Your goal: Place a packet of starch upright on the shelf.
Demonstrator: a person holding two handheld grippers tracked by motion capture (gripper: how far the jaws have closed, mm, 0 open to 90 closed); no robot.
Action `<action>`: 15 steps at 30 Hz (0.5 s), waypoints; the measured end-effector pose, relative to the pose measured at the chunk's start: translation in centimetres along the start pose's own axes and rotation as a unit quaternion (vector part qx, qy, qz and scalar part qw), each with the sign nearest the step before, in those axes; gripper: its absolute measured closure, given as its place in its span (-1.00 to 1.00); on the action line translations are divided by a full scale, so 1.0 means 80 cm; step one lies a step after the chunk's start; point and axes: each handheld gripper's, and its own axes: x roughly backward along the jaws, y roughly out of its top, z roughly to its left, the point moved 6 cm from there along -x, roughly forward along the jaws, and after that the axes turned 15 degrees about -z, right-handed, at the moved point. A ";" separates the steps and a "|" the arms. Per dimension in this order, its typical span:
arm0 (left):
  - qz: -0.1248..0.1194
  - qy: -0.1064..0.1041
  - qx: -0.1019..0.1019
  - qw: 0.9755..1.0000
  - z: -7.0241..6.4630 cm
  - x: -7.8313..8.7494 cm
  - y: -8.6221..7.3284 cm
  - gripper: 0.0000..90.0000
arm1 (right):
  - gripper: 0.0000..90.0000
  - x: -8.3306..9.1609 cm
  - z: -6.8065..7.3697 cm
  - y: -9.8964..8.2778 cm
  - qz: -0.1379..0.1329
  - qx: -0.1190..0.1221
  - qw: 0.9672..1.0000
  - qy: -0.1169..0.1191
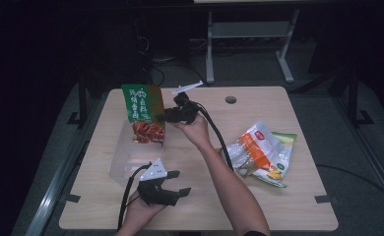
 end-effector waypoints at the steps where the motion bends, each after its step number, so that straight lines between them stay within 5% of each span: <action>1: 0.001 0.000 -0.003 1.000 0.000 0.000 0.000 -0.39 | 0.17 0.004 0.001 0.000 -0.001 0.002 1.000 0.000; 15: 0.010 0.001 -0.007 1.000 -0.003 -0.003 -0.003 -0.40 | -0.05 0.064 0.003 -0.014 0.003 -0.002 1.000 -0.004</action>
